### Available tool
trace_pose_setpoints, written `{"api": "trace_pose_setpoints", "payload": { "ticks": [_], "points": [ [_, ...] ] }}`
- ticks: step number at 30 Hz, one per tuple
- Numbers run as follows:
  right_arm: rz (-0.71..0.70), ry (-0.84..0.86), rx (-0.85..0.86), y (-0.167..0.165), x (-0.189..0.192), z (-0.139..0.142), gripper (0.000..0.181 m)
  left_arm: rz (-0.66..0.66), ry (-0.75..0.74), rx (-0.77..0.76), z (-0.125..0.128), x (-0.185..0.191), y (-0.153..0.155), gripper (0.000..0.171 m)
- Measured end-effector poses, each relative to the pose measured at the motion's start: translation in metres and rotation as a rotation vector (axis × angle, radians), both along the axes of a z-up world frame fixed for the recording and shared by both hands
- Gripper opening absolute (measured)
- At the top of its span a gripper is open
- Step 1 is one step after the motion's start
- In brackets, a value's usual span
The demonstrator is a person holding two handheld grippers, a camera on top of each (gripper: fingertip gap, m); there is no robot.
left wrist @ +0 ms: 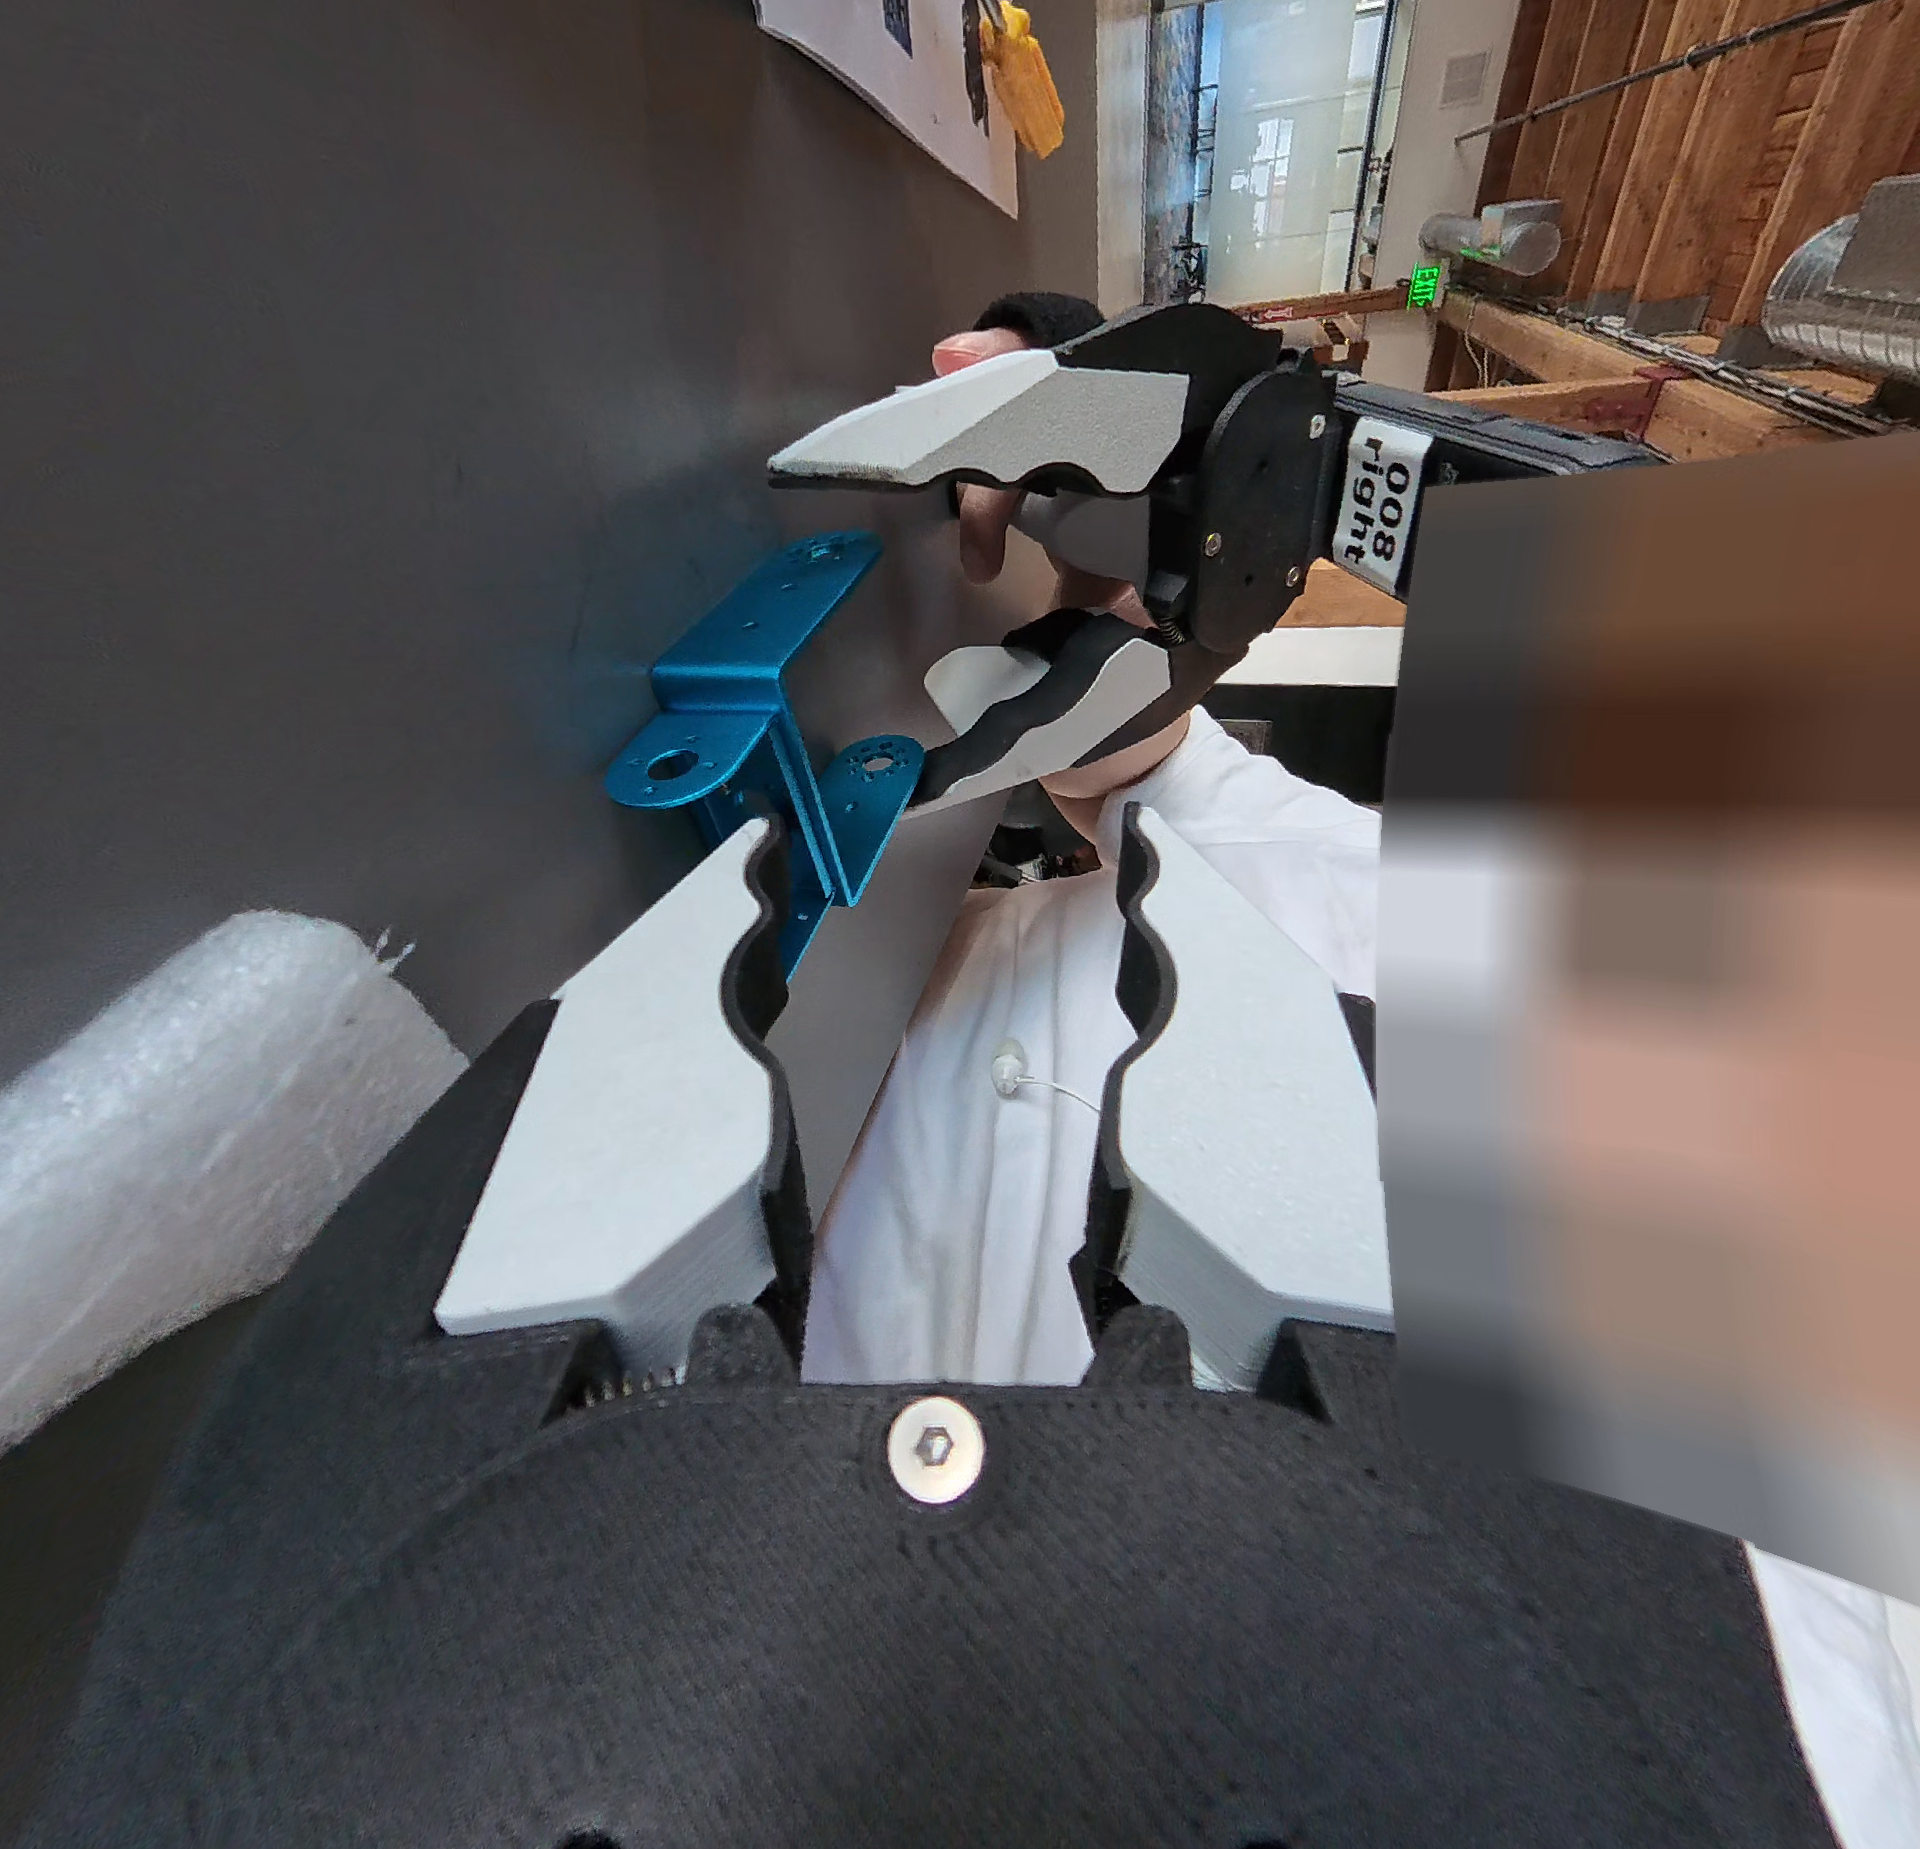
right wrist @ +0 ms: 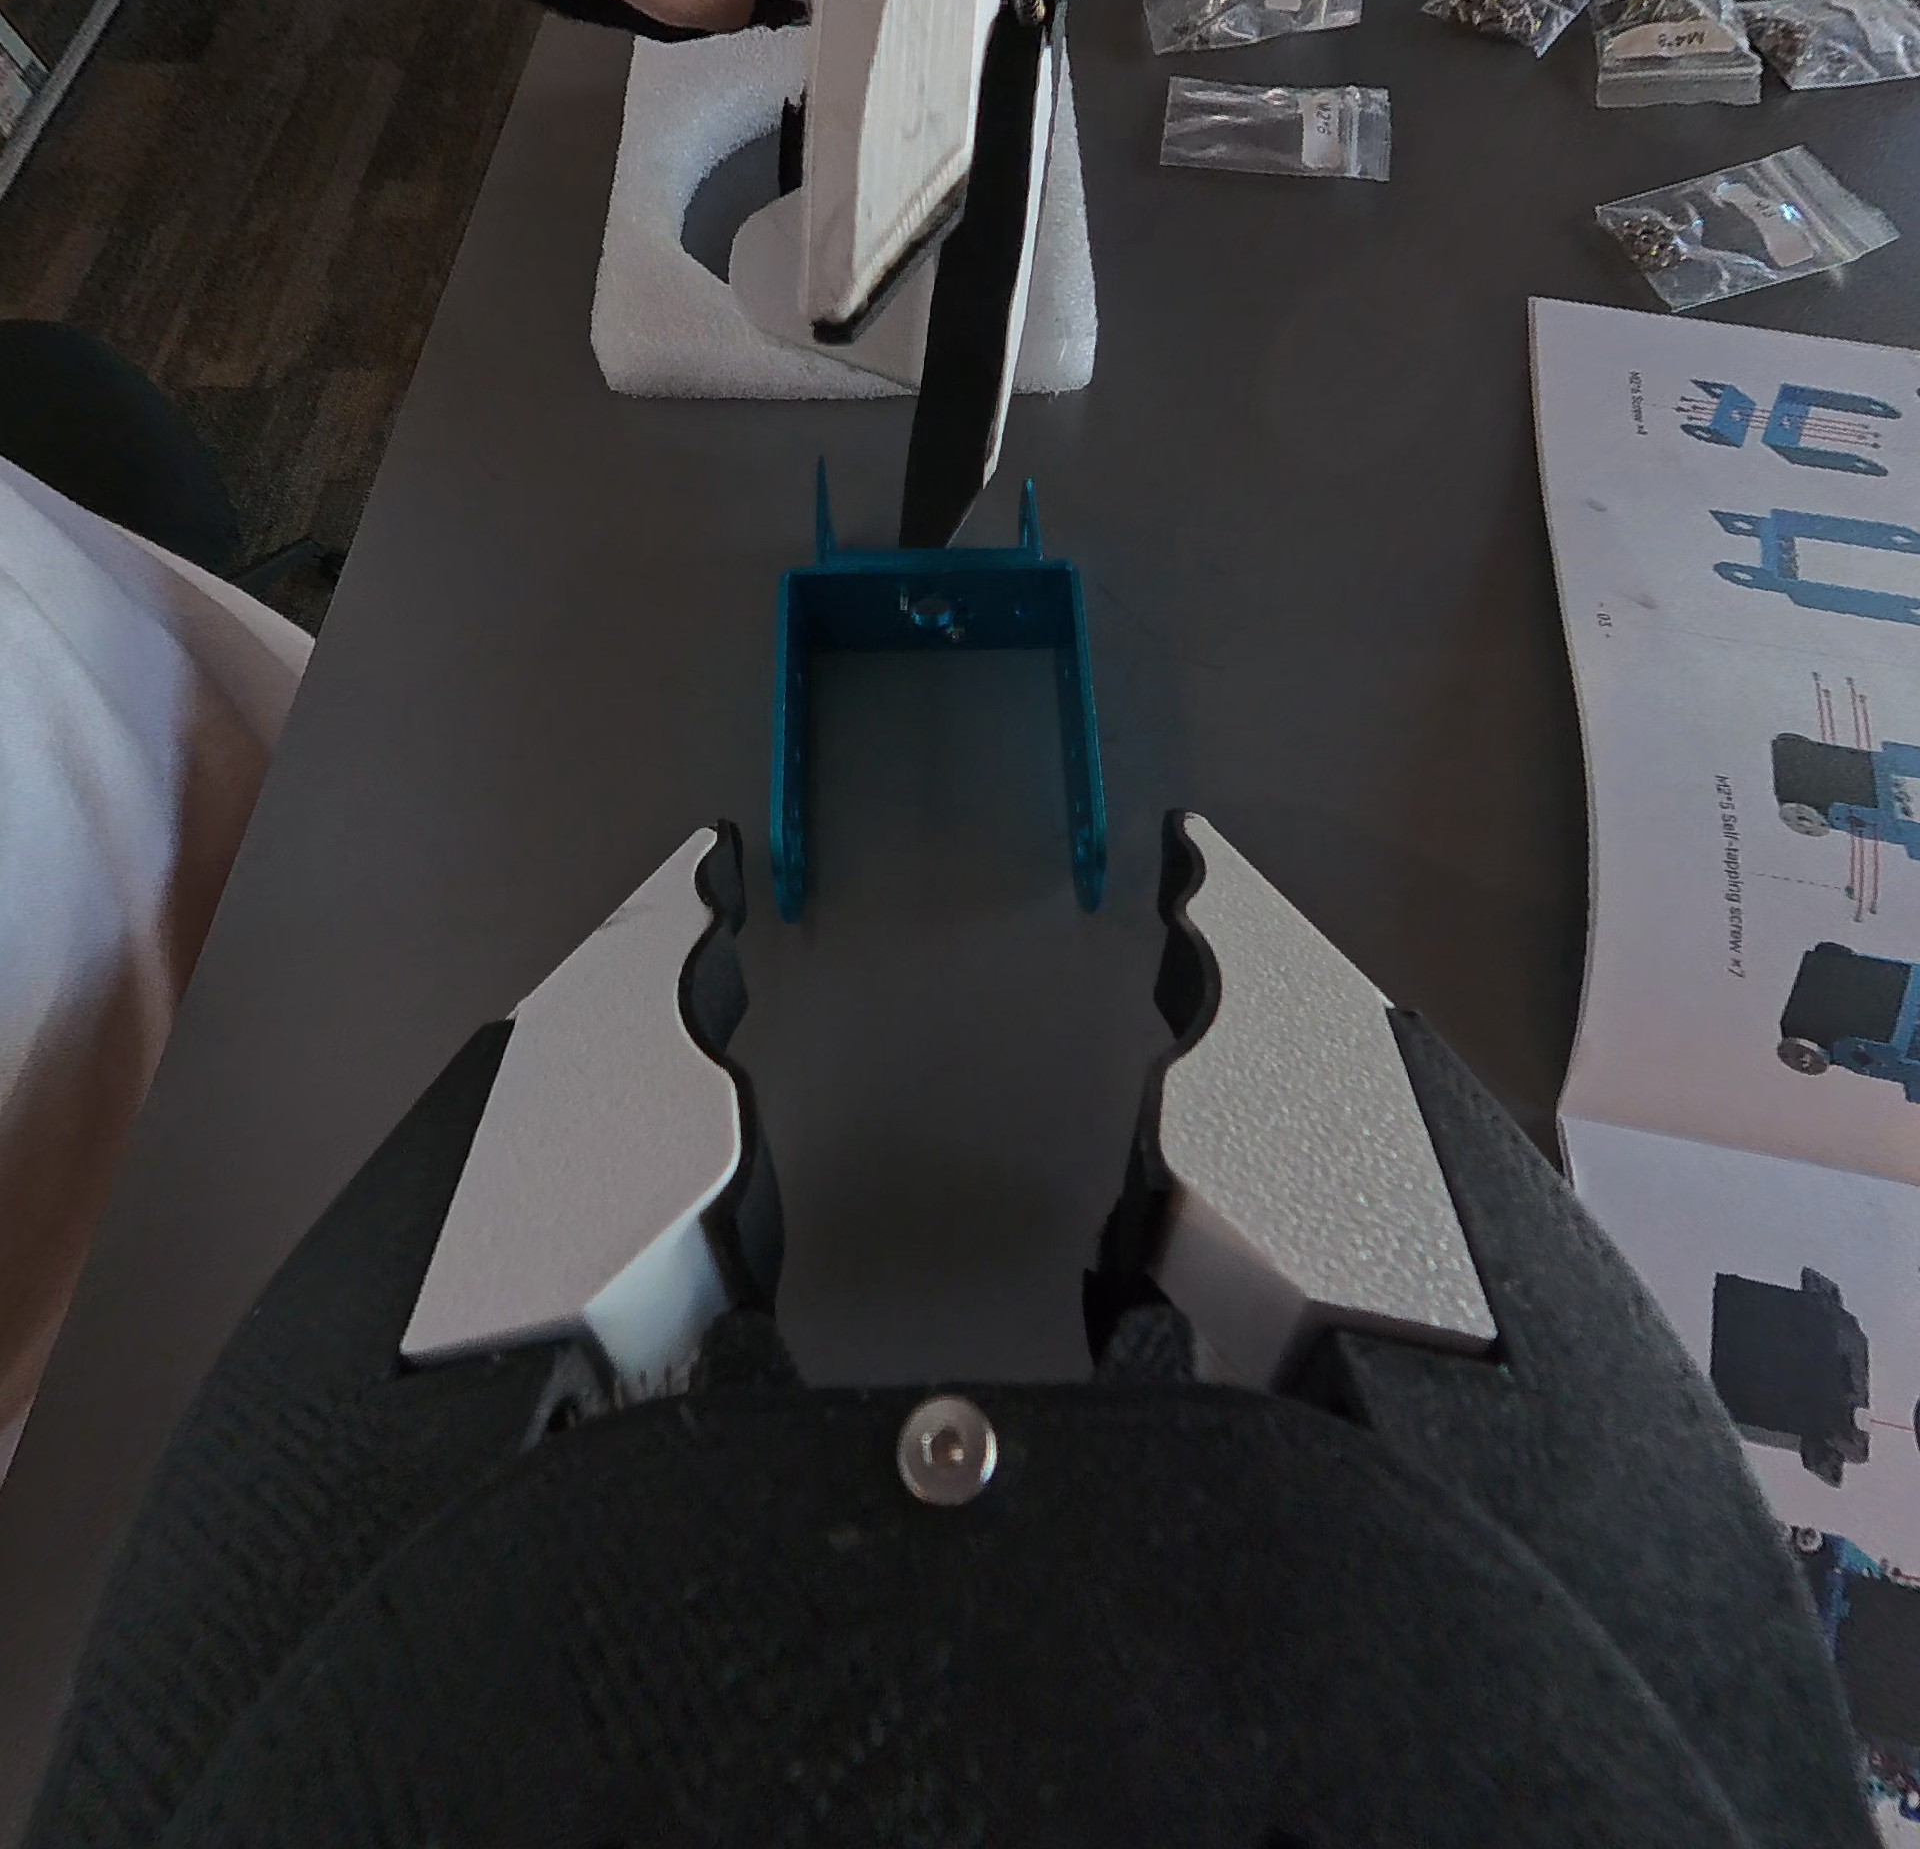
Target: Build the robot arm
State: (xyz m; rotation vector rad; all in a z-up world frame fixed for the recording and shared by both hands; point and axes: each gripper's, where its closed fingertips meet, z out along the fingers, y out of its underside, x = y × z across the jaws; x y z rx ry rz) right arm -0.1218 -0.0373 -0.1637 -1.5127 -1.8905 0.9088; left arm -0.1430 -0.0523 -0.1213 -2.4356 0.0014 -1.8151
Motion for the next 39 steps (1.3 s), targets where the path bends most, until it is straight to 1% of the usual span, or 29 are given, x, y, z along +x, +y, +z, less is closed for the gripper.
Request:
{"api": "trace_pose_setpoints", "payload": {
  "ticks": [9, 13, 17, 21, 24, 26, 28, 31, 33, 35, 37, 39],
  "points": [
    [0.002, 0.019, 0.006, -0.001, -0.001, 0.003, 0.083, 0.003, 0.015, 0.011, 0.0, -0.003, -0.002, 0.064],
    [-0.016, 0.023, 0.01, 0.0, -0.001, 0.005, 0.085, 0.005, 0.022, 0.016, -0.001, -0.002, -0.002, 0.063],
    [-0.05, 0.03, 0.021, 0.004, 0.0, 0.011, 0.088, 0.034, 0.052, 0.047, -0.002, -0.006, 0.0, 0.063],
    [-0.095, 0.027, 0.062, 0.01, 0.001, 0.014, 0.089, 0.084, 0.064, 0.116, 0.012, -0.01, -0.002, 0.061],
    [-0.111, 0.015, 0.083, 0.011, 0.004, 0.014, 0.091, 0.134, 0.117, 0.214, 0.028, -0.015, -0.005, 0.061],
    [-0.114, 0.018, 0.092, 0.009, 0.005, 0.016, 0.091, 0.179, 0.181, 0.303, 0.039, -0.021, -0.007, 0.06],
    [-0.118, 0.027, 0.105, 0.008, 0.006, 0.018, 0.091, 0.25, 0.281, 0.415, 0.05, -0.034, -0.008, 0.059],
    [-0.161, 0.057, 0.13, 0.013, 0.008, 0.026, 0.091, 0.415, 0.528, 0.622, 0.066, -0.07, -0.009, 0.059],
    [-0.217, 0.084, 0.15, 0.022, 0.011, 0.033, 0.092, 0.522, 0.722, 0.715, 0.075, -0.095, -0.016, 0.058],
    [-0.247, 0.12, 0.137, 0.025, 0.013, 0.04, 0.095, 0.601, 0.88, 0.77, 0.084, -0.11, -0.028, 0.062],
    [-0.282, 0.163, 0.119, 0.03, 0.016, 0.049, 0.097, 0.672, 1.015, 0.77, 0.087, -0.123, -0.041, 0.072],
    [-0.315, 0.216, 0.101, 0.035, 0.02, 0.06, 0.1, 0.723, 1.058, 0.766, 0.088, -0.126, -0.054, 0.08]
  ]
}}
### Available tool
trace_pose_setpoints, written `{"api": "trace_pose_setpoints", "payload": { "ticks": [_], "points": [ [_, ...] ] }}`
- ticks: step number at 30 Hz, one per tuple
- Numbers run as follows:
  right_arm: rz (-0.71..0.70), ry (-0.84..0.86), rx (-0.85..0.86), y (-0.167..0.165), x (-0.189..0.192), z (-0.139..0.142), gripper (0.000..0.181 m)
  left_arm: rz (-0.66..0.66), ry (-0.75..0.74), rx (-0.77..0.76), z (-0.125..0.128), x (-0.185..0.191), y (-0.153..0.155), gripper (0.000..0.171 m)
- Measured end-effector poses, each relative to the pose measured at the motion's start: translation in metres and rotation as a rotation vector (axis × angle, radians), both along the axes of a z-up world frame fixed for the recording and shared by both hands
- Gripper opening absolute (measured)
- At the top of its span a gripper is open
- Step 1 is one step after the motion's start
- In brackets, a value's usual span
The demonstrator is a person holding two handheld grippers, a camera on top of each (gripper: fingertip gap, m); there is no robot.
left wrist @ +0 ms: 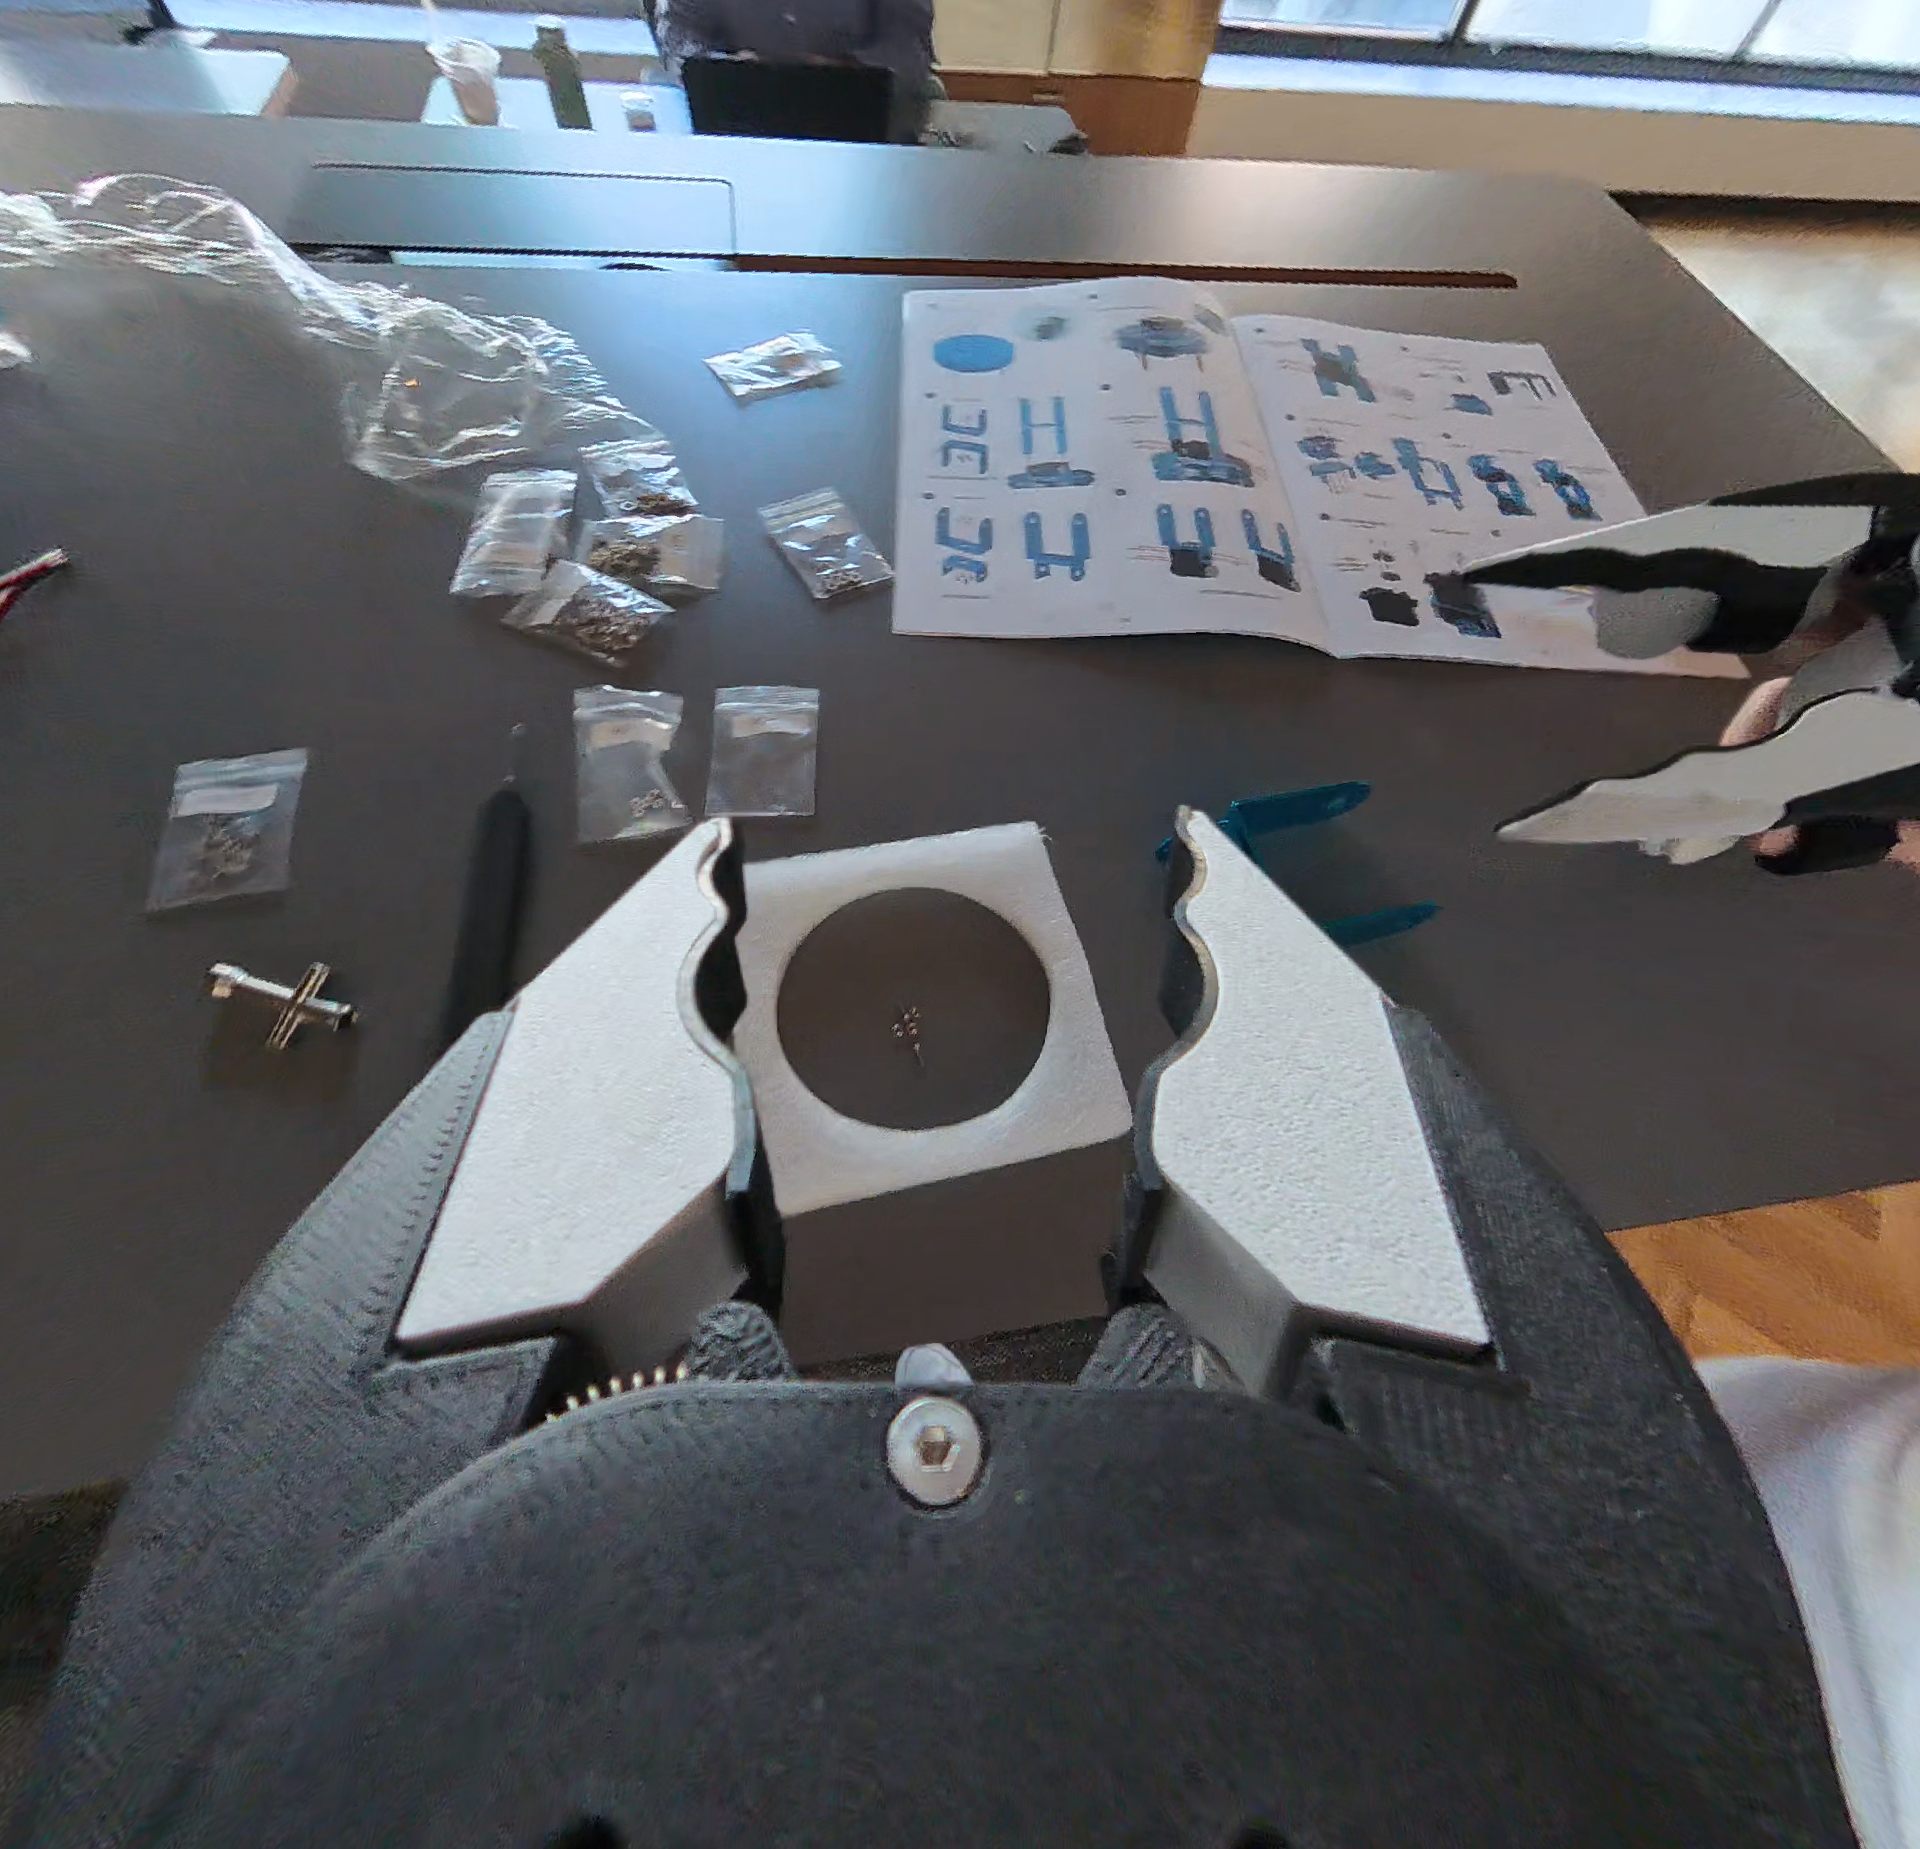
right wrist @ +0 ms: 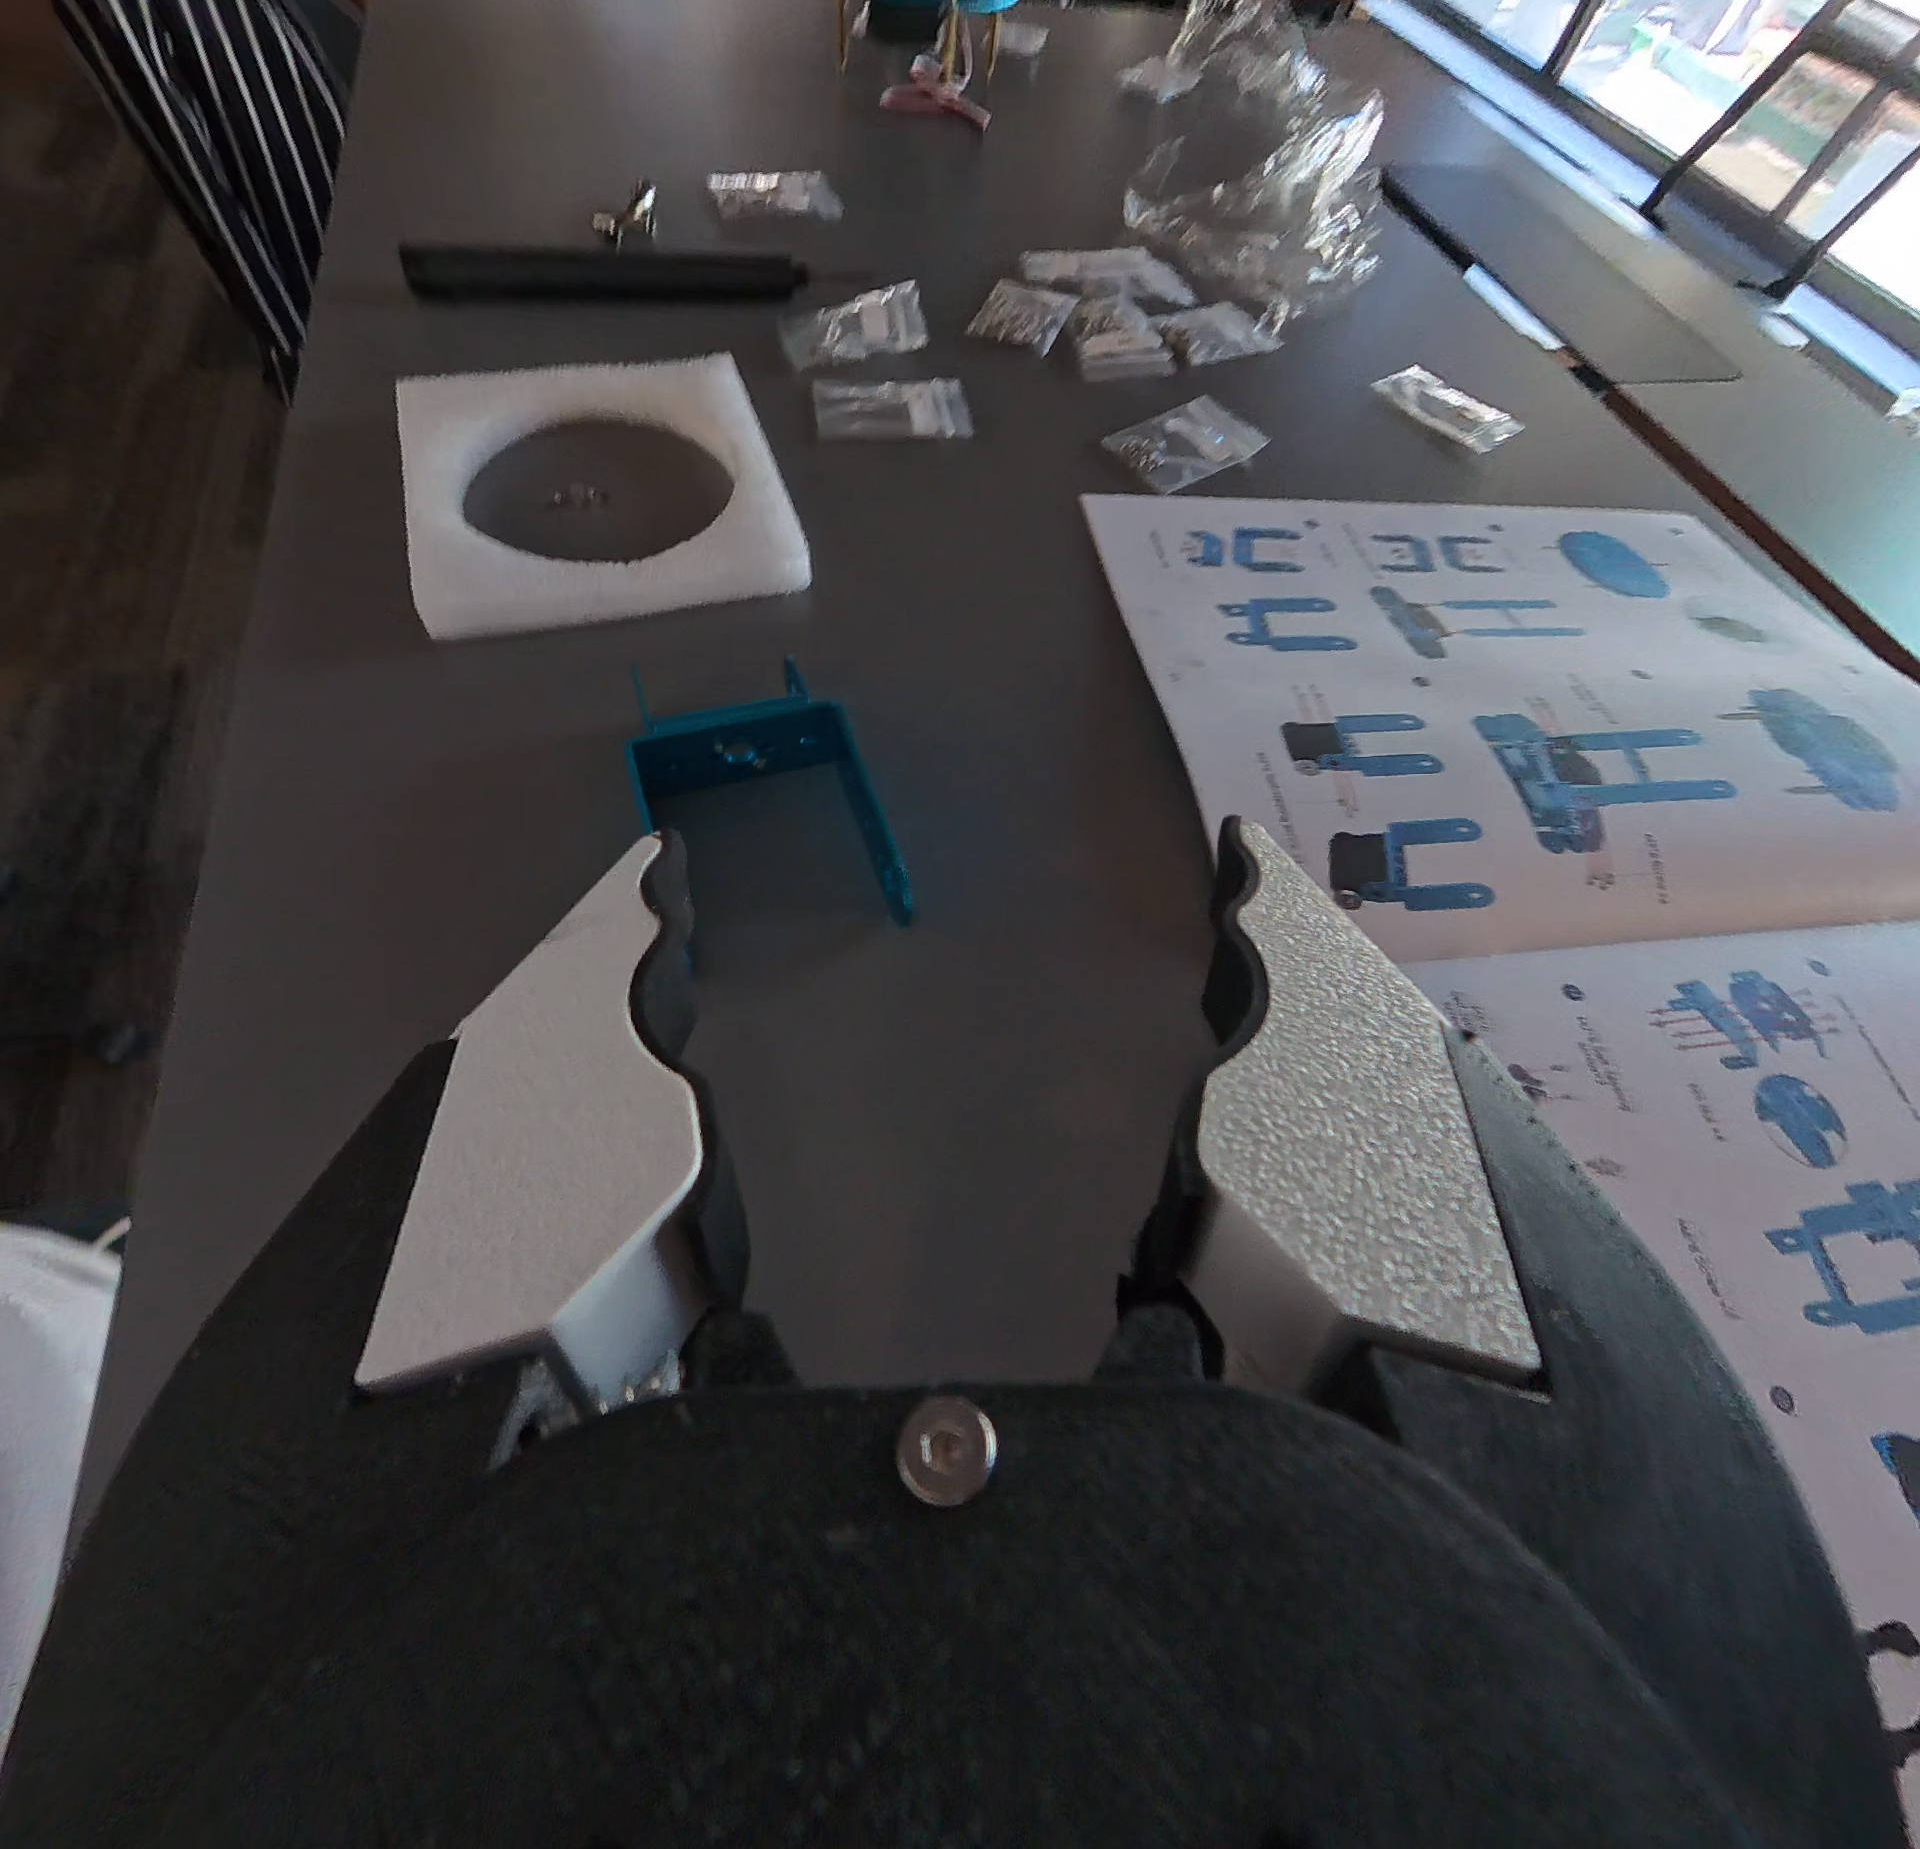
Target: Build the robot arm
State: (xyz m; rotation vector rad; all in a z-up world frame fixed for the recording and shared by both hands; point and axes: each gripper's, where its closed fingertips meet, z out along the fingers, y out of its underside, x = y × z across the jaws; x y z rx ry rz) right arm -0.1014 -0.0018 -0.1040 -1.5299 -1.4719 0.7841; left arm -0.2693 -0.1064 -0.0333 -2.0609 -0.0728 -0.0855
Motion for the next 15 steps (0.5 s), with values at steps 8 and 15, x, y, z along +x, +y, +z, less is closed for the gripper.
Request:
{"api": "trace_pose_setpoints", "payload": {
  "ticks": [8, 15],
  "points": [
    [-0.048, 0.182, -0.101, 0.001, 0.029, 0.021, 0.081, 0.032, -0.089, -0.031, -0.036, -0.011, -0.046, 0.071],
    [-0.026, 0.179, -0.105, -0.041, 0.024, 0.04, 0.022, -0.048, -0.065, -0.014, -0.051, -0.047, -0.058, 0.054]
  ]
}}
